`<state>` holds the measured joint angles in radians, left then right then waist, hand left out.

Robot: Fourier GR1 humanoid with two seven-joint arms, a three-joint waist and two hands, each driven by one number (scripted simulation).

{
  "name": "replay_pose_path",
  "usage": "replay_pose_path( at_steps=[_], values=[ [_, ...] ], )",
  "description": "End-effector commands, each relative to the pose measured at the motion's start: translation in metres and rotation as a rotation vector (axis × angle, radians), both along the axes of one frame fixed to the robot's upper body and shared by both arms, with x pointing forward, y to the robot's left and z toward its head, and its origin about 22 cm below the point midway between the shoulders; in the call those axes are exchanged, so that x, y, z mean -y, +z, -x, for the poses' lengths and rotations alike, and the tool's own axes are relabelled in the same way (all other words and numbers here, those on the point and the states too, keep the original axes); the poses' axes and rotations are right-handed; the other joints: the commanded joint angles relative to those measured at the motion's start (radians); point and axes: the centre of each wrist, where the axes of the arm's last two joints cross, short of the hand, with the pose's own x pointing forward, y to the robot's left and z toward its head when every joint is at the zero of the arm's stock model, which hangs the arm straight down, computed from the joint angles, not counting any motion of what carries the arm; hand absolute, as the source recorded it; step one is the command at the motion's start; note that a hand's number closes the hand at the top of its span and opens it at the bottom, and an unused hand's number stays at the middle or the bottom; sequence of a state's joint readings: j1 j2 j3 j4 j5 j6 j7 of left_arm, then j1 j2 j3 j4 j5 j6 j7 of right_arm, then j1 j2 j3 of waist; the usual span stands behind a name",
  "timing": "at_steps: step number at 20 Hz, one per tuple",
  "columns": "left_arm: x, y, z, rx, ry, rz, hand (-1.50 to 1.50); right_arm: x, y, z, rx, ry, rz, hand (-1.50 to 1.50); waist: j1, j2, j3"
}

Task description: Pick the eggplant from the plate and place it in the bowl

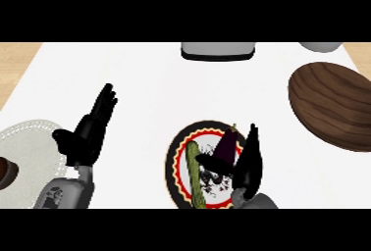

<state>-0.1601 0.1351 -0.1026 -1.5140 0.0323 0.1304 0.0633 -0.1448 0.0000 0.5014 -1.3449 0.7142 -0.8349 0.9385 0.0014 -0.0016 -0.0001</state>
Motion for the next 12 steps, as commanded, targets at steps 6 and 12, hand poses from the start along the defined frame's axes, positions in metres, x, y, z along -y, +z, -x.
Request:
replay_pose_path(
  at_steps=[6, 12],
  values=[
    [-0.007, 0.012, 0.002, 0.007, -0.017, -0.022, 0.00, -0.013, -0.013, -0.014, -0.037, 0.224, 0.134, 1.50, 0.008, 0.002, 0.000],
    [0.010, 0.005, -0.003, -0.018, -0.008, 0.004, 0.00, -0.028, -0.011, -0.014, -0.021, 0.231, 0.071, 1.50, 0.005, 0.002, 0.000]
  ],
)
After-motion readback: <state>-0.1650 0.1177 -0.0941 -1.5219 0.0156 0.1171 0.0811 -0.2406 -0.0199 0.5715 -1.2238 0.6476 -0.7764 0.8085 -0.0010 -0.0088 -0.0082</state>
